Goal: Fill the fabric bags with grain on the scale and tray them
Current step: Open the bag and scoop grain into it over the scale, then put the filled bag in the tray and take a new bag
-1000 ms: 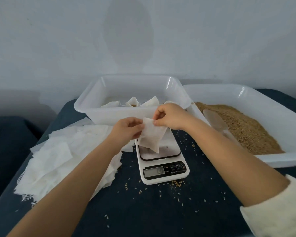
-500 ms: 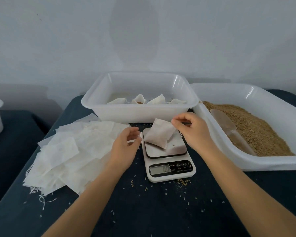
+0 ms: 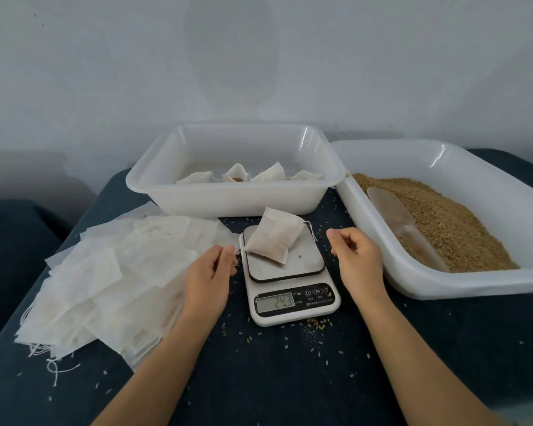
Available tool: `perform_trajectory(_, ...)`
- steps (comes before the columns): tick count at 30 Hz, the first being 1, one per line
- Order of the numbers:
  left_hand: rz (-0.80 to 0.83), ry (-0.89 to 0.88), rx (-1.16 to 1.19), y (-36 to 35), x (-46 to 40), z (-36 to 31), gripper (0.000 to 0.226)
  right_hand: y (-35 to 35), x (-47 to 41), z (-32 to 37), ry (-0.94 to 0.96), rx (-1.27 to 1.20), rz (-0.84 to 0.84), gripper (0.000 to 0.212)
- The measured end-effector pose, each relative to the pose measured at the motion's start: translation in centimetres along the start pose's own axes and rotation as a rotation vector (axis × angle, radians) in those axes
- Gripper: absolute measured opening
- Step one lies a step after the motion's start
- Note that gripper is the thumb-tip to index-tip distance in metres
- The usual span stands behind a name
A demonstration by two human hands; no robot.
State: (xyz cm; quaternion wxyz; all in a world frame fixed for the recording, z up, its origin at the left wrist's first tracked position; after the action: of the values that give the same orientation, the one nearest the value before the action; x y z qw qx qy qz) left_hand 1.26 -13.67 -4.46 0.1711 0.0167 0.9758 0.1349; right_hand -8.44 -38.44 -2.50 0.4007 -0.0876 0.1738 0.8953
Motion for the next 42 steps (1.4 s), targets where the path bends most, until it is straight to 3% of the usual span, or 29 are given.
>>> perform_trajectory(6,0.012,0.041,0.071,-0.2,0.1,0.3,0.019,-0.5,0.2,-0.6,-0.007,0.016,0.021,0.037)
perform_trajectory(11,0.012,0.06,0.115,-0.2,0.1,0.5,0.016,-1.5,0.2,0.3,0.067,0.078,0.09,0.013)
perform_trajectory(16,0.024,0.076,0.106,-0.2,0.3,0.2,0.015,-5.6,-3.2,1.7,-0.007,0.388,0.392,0.051)
perform_trajectory(20,0.038,0.089,0.11,-0.2,0.5,0.1,0.016,-7.7,-4.7,3.5,-0.01,0.46,0.537,0.011)
perform_trajectory(22,0.051,0.105,0.113,-0.3,0.5,0.1,0.016,-8.5,-5.1,3.8,-0.041,0.453,0.601,0.009)
perform_trajectory(27,0.065,0.117,0.111,-0.3,0.5,0.1,0.018,-9.6,-5.0,4.7,-0.055,0.661,0.754,0.051)
perform_trajectory(28,0.072,0.119,0.119,-0.3,0.5,0.0,0.019,-9.7,-5.1,5.2,-0.029,0.694,0.762,0.046)
perform_trajectory(30,0.076,0.113,0.131,-0.2,0.5,-0.2,0.02,-9.8,-5.4,6.7,0.029,0.709,0.784,0.016)
perform_trajectory(32,0.074,0.098,0.134,0.0,0.6,-0.5,0.021,-10.1,-5.6,9.1,0.099,0.721,0.83,0.017)
perform_trajectory(37,0.176,-0.017,-0.026,0.4,0.7,-2.5,0.016,-10.7,-9.5,16.6,0.315,0.758,0.759,0.018)
perform_trajectory(42,0.116,-0.259,-0.315,2.5,-0.1,-5.3,0.014,-12.5,-15.1,19.9,0.422,0.814,0.635,0.028)
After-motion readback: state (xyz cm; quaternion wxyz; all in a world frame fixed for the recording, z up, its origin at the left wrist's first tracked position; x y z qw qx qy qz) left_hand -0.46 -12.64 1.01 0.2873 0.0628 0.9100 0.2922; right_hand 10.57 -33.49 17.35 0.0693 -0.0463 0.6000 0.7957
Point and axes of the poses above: each hand's wrist, its own x-axis away from the middle knuckle, its own y-axis out of the back of the hand, z = x × y, the point moved 7 cm from there along -x, towards the middle knuckle, and after that the axes turned 4 degrees about -z, right-handed, at the moved point
